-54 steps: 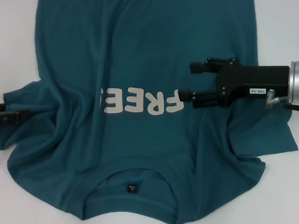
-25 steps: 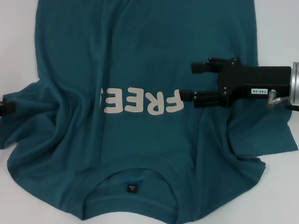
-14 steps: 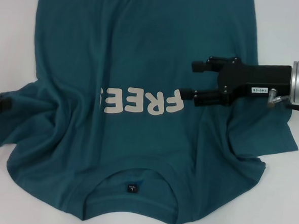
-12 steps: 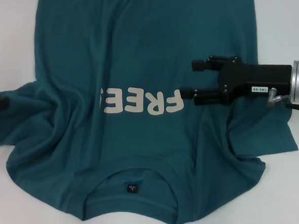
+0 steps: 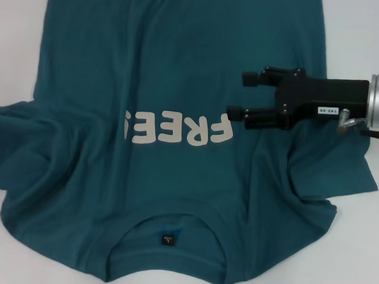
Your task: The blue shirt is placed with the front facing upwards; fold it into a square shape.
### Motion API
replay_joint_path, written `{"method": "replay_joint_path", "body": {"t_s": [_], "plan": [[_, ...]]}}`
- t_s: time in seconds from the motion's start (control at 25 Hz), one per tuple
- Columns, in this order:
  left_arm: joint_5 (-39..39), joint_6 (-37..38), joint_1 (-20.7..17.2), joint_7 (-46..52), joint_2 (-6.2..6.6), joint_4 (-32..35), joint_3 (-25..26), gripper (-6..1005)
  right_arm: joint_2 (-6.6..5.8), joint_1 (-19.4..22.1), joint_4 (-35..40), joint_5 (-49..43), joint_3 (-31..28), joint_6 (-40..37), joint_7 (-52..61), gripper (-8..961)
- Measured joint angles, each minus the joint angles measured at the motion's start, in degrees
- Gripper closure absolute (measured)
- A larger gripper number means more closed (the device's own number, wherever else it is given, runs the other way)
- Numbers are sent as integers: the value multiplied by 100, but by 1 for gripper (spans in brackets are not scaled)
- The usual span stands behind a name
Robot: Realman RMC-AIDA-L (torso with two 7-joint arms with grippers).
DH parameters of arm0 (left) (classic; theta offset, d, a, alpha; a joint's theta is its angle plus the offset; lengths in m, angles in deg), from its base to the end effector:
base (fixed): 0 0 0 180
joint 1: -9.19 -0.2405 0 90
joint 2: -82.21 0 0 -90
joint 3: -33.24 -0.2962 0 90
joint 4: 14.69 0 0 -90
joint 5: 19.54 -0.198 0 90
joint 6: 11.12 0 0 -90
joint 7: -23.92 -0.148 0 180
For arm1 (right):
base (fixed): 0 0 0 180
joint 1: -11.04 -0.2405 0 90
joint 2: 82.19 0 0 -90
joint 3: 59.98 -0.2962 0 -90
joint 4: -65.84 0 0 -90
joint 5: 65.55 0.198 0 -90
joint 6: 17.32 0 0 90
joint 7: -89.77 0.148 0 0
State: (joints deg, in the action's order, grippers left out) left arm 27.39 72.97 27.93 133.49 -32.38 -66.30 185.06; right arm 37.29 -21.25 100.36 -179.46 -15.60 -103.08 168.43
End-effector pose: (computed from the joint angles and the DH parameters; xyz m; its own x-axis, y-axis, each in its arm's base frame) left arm -0.4070 0.2904 0.0671 0.4549 0.7718 0.4443 0.8843 -0.3322 -0.3282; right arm 0.2736 0.3441 -0.0458 0.8140 -0.3479 -0.4651 -0.4412 -0.8912 -0.1057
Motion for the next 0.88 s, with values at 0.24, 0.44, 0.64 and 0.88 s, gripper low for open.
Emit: {"method": "replay_joint_path", "body": {"t_s": [0.24,0.44,0.64,0.88], "plan": [[-283,-146,80,182,64,-162,119,994,4,-6,-42,10,0,0,0,28],[-394,-169,145,217,104,-230,153,994,4,-5,-64,62,1,-1,21,28],[-441,-262,177,263,130,-348,156,995,4,-14,-64,63,0,-2,87,29],[-755,-413,255,405,149,-358,168,995,4,-23,-114,71,1,-2,96,28]]}}
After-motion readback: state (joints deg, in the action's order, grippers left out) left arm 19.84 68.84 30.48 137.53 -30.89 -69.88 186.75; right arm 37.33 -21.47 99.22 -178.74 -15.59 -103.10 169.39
